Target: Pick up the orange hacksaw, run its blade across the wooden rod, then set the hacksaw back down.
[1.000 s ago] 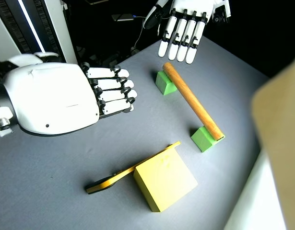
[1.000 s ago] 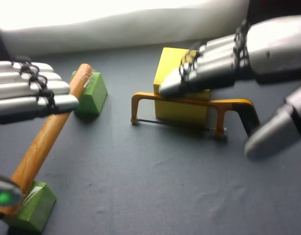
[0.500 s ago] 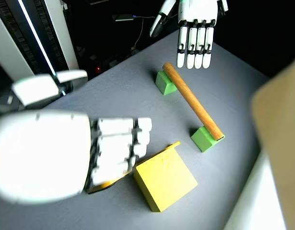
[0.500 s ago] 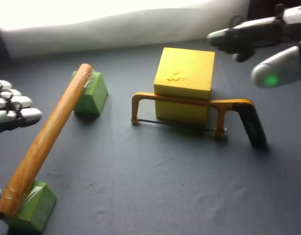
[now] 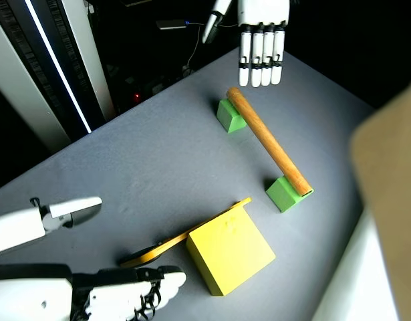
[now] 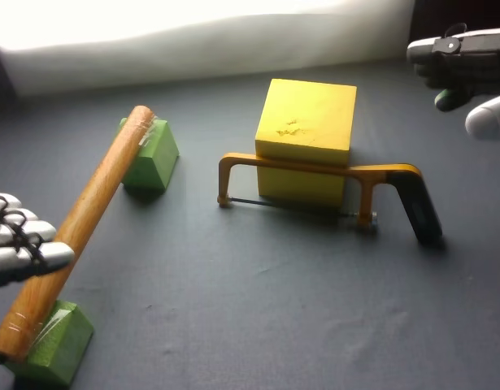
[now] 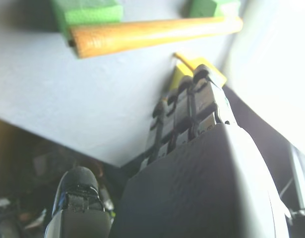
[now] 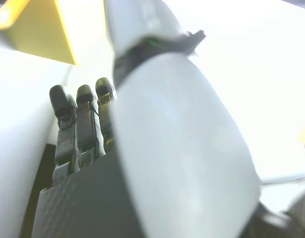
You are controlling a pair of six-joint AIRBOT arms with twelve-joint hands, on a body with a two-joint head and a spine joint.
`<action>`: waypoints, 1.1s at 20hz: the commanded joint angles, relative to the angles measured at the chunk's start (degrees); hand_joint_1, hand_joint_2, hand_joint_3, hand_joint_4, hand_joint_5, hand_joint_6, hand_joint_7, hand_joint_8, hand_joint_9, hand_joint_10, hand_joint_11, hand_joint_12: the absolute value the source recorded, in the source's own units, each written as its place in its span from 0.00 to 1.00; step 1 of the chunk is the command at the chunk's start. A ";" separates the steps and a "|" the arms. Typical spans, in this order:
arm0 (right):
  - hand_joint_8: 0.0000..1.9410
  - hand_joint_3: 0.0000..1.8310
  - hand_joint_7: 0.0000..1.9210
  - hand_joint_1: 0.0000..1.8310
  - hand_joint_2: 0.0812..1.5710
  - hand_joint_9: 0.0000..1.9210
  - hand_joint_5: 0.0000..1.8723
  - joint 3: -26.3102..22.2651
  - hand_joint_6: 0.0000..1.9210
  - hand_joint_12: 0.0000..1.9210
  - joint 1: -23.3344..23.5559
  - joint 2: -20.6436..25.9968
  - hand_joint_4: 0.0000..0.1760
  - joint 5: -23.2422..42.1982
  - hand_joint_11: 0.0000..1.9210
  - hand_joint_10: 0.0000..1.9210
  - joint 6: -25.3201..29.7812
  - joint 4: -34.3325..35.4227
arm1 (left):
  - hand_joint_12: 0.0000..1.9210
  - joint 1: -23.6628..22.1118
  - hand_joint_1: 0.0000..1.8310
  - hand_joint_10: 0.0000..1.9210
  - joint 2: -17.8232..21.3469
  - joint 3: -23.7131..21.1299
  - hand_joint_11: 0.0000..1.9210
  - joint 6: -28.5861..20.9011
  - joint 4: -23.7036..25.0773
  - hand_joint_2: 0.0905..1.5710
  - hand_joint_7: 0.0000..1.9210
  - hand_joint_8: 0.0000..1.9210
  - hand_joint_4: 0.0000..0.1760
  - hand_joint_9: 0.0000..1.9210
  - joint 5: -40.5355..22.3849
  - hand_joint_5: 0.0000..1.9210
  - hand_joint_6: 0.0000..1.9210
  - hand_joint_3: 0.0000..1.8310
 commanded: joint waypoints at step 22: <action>0.00 0.00 0.05 0.56 0.67 0.06 0.08 6.19 0.01 0.39 -19.05 -8.10 0.00 12.51 0.00 0.00 -17.56 31.61 | 0.00 2.75 0.00 0.00 -8.86 4.36 0.00 -2.17 5.06 0.71 0.00 0.00 0.00 0.00 8.57 0.00 0.00 0.00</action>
